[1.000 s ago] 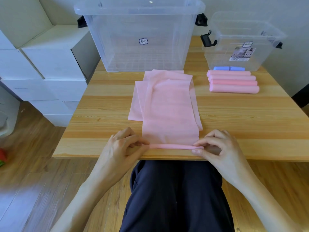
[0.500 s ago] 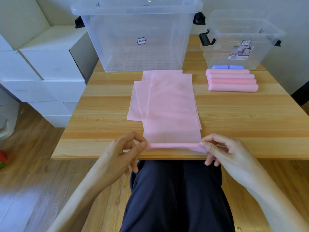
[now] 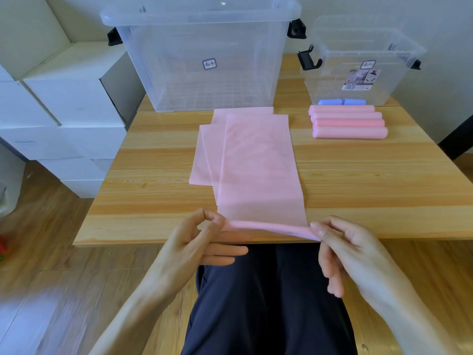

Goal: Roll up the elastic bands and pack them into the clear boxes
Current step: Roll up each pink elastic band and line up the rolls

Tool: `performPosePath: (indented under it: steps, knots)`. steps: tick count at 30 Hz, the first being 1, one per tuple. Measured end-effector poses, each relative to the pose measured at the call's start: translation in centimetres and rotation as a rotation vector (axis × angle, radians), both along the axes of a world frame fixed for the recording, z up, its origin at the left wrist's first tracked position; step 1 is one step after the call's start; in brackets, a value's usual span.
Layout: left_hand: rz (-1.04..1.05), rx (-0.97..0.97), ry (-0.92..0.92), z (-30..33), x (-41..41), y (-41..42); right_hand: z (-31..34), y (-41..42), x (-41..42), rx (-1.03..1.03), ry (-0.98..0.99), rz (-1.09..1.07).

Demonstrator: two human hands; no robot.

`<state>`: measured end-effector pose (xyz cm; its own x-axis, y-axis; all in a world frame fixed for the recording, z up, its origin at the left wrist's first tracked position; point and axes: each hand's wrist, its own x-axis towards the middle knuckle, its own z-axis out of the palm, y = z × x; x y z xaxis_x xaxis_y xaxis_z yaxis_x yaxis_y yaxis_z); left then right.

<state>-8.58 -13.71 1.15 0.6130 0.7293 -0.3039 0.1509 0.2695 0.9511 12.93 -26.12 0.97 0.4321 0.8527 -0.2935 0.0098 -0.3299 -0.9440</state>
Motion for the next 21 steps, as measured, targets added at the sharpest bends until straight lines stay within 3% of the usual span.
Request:
performPosePath:
  steps: [10,21]
  knots:
    - [0.002,-0.164,-0.194,-0.7,0.8,0.3,-0.4,-0.1,-0.5,0.058,0.133,-0.034]
    - [-0.137,-0.123,-0.121,-0.4,1.2,1.2,0.0,0.1,-0.2,0.068,0.152,0.021]
